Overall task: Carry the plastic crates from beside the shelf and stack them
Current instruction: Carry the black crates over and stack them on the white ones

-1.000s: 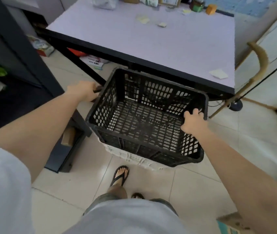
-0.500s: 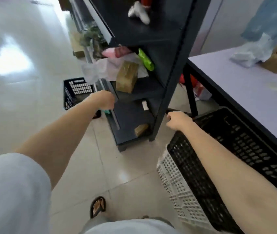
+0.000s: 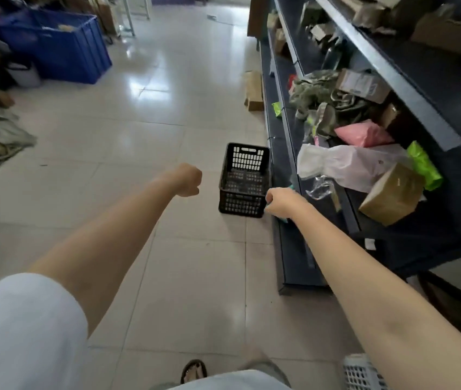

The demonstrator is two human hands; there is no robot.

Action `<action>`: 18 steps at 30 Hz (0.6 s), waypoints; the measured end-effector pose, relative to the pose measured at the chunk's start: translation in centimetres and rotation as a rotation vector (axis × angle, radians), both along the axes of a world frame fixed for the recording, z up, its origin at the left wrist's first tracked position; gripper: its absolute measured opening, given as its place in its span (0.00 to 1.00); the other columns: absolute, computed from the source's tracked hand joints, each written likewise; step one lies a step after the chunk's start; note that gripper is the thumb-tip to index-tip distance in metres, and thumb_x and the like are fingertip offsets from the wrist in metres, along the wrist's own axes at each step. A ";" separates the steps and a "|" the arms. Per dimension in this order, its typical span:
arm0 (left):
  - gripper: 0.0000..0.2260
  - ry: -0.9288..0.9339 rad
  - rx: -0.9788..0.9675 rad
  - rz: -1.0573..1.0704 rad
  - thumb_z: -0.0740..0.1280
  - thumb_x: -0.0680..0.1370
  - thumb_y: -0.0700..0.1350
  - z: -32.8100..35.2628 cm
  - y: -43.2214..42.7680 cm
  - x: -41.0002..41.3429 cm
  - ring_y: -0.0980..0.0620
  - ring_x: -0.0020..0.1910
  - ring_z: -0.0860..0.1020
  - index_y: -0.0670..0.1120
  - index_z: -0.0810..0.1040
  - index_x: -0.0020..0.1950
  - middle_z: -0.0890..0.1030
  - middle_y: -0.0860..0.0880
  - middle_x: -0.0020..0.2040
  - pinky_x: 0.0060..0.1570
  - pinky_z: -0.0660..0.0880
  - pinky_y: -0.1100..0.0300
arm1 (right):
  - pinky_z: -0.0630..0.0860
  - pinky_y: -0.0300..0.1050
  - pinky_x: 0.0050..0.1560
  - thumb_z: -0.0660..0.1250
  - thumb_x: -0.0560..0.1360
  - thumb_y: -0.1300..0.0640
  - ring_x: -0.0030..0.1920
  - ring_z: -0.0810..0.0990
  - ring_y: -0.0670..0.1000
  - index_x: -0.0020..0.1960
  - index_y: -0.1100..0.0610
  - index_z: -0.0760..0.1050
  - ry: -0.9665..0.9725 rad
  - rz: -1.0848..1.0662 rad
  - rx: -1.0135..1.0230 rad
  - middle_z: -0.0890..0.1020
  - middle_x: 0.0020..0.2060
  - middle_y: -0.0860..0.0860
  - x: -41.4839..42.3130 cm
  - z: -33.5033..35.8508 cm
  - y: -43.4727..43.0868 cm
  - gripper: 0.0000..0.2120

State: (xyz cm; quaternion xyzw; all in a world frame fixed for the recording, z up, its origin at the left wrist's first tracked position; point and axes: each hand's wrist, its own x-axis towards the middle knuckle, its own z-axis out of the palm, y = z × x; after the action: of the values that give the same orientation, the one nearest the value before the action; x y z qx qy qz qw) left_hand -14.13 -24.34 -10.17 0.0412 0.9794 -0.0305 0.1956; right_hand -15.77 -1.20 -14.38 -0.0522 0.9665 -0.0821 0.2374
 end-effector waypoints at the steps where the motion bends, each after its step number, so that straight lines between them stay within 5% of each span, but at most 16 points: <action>1: 0.16 -0.015 0.008 0.020 0.61 0.80 0.43 -0.3 -1.9 -1.1 0.41 0.66 0.73 0.40 0.75 0.66 0.77 0.41 0.65 0.62 0.71 0.54 | 0.75 0.51 0.58 0.63 0.72 0.54 0.58 0.76 0.57 0.58 0.51 0.74 -0.013 0.014 -0.004 0.77 0.59 0.53 -1.3 -0.2 -2.0 0.15; 7: 0.17 -0.072 0.082 0.112 0.64 0.78 0.46 -2.9 -9.9 -10.2 0.43 0.64 0.75 0.48 0.73 0.67 0.74 0.45 0.66 0.60 0.73 0.51 | 0.76 0.52 0.59 0.63 0.72 0.55 0.57 0.77 0.57 0.62 0.53 0.74 -0.112 0.061 0.040 0.77 0.60 0.55 -10.9 -2.3 -10.8 0.18; 18: 0.17 -0.150 0.124 0.119 0.64 0.78 0.46 -4.8 -17.4 -31.7 0.42 0.63 0.75 0.49 0.73 0.67 0.73 0.45 0.66 0.61 0.74 0.51 | 0.77 0.53 0.59 0.65 0.72 0.53 0.56 0.78 0.57 0.60 0.55 0.74 -0.148 -0.018 0.008 0.77 0.59 0.56 -32.6 -4.1 -17.7 0.16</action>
State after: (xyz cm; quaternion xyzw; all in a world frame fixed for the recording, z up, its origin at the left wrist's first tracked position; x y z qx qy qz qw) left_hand -45.85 -41.76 -14.93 -0.0030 0.9627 0.0450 0.2669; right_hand -48.33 -18.92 -18.44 -0.0366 0.9470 -0.0841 0.3079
